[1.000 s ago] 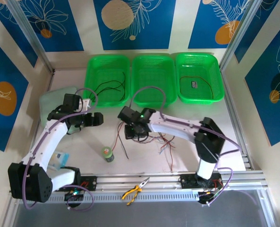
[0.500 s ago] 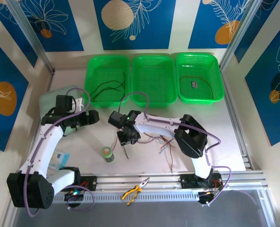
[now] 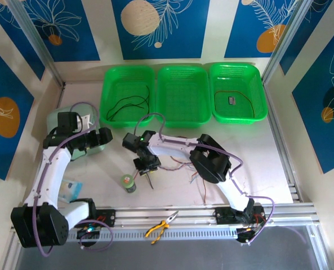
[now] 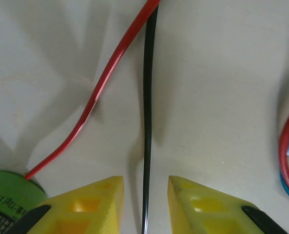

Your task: Untangle the cables

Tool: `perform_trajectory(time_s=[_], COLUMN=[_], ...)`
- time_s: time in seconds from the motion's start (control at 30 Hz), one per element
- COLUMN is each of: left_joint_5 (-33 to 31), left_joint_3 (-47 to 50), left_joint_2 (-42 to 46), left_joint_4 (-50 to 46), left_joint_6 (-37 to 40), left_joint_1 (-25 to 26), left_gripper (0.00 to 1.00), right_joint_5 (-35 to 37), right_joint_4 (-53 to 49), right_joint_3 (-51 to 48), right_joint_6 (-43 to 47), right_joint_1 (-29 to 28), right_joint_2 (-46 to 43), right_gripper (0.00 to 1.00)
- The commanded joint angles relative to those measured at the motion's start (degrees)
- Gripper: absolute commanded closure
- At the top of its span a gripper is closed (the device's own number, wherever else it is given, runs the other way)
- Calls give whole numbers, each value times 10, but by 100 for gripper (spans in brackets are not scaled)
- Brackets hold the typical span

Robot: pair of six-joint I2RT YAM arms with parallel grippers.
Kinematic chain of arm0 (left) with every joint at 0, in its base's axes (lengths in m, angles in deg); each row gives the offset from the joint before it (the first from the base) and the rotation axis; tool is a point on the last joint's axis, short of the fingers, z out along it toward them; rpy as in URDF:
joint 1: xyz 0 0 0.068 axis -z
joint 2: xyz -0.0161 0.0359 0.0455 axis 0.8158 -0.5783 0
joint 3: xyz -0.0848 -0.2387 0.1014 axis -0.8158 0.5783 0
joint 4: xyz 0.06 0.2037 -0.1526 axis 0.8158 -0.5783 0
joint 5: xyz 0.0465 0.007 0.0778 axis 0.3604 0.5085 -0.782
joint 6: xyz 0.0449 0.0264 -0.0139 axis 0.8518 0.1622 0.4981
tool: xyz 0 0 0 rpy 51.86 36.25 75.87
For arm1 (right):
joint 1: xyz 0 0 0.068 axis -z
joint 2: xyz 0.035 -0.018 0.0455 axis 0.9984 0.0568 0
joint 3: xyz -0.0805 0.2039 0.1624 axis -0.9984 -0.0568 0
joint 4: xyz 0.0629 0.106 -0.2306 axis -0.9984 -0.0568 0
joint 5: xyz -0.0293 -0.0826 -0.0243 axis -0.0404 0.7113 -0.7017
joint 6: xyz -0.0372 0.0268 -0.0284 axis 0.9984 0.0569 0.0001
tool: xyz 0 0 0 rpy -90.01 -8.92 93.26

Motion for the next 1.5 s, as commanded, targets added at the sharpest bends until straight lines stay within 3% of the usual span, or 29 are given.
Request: perform_trajectory(time_s=[0.0,0.23,0.33,0.57,1.03,1.23,1.47], left_joint_5=[16,19,18,26,51,64,63], left_joint_3=[-11,-19,-21,-24,-48,-42,-53], left_joint_2=[7,0,0,0,9,5,-18], left_joint_4=[-18,-20,-22,-20,-10,15,18], left_joint_6=[14,19,20,19,23,30,30], left_joint_1=[-10,-15,-15,-15,-5,17,51], left_gripper=[9,10,10,10,12,12,12], right_joint_5=[-30,-42,-47,-47,-15,-22,-18], right_joint_4=[-36,-61,-59,-60,-7,32,25], right_joint_3=[26,50,48,53,-36,-103,-106], right_joint_6=[11,7,6,11,3,1,48], right_joint_1=[3,11,15,14,17,27,49], right_joint_2=[18,48,50,48,-80,-160,-241], right_gripper=[70,74,85,100,100,100,100])
